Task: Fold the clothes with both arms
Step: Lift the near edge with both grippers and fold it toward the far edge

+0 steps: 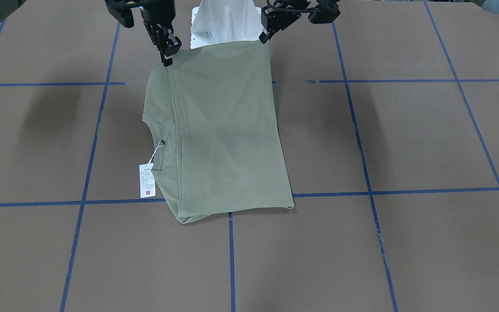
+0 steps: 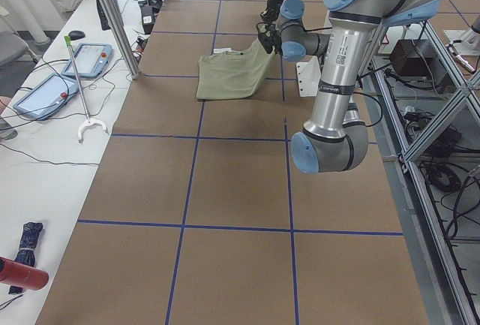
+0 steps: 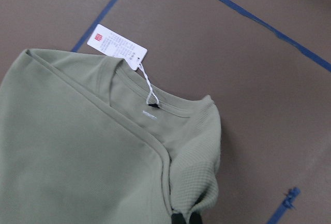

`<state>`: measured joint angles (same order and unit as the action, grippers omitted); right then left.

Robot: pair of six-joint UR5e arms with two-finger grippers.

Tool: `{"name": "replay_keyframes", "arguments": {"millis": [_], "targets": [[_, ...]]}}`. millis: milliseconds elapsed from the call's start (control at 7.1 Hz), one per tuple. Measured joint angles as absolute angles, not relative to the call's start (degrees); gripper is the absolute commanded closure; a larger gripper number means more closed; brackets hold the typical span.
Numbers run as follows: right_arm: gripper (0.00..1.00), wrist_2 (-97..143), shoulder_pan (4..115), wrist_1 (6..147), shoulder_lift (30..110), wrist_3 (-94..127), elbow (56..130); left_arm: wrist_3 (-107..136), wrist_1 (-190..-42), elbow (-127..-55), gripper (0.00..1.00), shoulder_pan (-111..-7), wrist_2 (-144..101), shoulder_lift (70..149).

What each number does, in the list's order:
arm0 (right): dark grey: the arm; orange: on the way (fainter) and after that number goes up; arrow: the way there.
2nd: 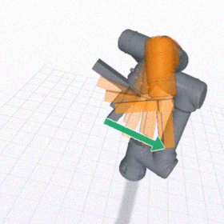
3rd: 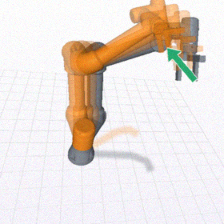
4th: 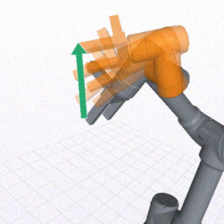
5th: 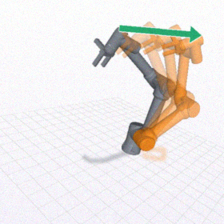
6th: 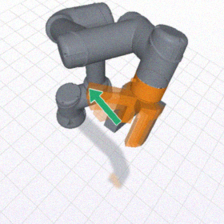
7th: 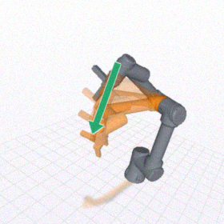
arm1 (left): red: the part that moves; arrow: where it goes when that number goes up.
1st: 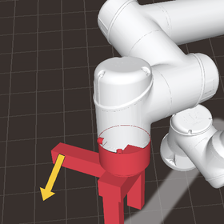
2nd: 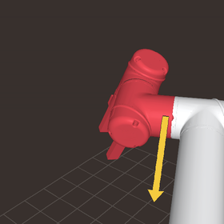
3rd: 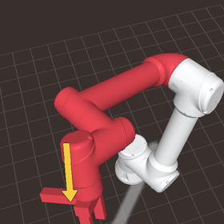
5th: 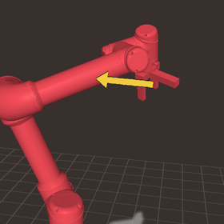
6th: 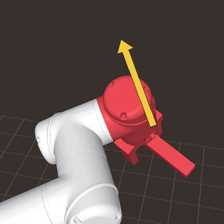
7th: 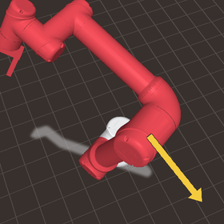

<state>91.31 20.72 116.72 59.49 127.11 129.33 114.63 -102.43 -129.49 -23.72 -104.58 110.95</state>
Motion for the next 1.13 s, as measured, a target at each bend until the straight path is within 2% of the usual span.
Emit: {"name": "replay_keyframes", "arguments": {"millis": [564,1127], "targets": [[1.00,97.15,31.78,99.82,52.63,118.41,108.88,104.14,-103.34,-117.18,1.00,-33.59,-104.80,116.76],[1.00,100.21,35.16,87.57,48.33,111.67,91.81,100.67,-117.67,-99.10,1.00,-37.44,-104.18,119.37]]}}
